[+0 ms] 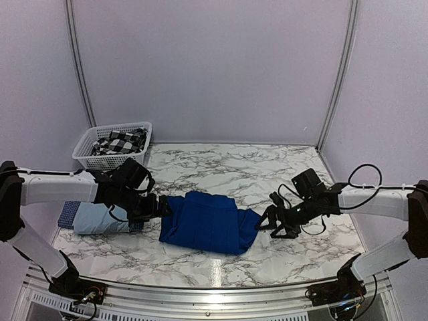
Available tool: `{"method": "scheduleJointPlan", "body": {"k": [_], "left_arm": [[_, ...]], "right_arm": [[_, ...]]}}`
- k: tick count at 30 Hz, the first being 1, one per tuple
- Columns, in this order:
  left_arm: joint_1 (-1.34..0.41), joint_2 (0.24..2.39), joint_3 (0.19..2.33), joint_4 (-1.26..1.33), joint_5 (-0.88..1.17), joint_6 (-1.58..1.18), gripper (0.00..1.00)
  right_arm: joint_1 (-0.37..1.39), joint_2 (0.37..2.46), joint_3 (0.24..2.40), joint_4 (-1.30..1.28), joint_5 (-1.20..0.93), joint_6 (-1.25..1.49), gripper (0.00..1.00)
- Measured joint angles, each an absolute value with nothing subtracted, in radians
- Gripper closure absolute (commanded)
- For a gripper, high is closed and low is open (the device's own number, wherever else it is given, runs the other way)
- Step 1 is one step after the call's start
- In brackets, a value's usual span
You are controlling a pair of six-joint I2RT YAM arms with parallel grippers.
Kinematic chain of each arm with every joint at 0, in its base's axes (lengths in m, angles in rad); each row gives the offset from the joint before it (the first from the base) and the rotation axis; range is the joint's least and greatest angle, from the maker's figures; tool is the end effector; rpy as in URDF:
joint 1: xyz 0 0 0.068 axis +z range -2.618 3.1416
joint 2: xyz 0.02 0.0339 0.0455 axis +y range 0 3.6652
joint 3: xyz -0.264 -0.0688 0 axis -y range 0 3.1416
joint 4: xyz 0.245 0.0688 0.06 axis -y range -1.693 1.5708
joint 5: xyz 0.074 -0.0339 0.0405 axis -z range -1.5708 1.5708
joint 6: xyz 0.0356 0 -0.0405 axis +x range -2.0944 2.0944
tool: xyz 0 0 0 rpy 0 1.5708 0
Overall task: Fold and stack the mixed laundry pile
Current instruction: Adjust the square-folded skirt at the center of the board, then pick up the square-folded skirt from the center of the board.
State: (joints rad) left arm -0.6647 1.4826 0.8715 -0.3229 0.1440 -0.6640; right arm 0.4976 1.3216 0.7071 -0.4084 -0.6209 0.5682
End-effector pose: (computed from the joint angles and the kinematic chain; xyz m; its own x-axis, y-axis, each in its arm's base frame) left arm 0.2304 -0.1871 0.1972 -0.9160 -0.0570 -0.3972 0.1436 0.8776 -0.4573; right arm 0.2039 0.1343 0.1892 -0.9844 -0.0367 -0.1718 -0.1480 0.6998 0.6989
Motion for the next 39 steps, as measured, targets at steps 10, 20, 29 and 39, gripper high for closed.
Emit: {"method": "scheduleJointPlan", "body": {"k": [10, 20, 29, 39], "left_arm": [[-0.657, 1.596, 0.767, -0.047, 0.358, -0.772, 0.01], [-0.656, 1.686, 0.736, 0.243, 0.509, -0.805, 0.01], [-0.683, 1.810, 0.844, 0.302, 0.525, -0.796, 0.13], [-0.712, 1.908, 0.921, 0.310, 0.468, -0.793, 1.00]], "right_arm": [[0.531, 1.452, 0.556, -0.122, -0.754, 0.720, 0.09], [0.546, 1.679, 0.670, 0.096, -0.831, 0.759, 0.22], [0.549, 1.788, 0.767, 0.097, -0.844, 0.728, 0.41], [0.559, 1.839, 0.842, 0.025, -0.819, 0.670, 0.66]]}}
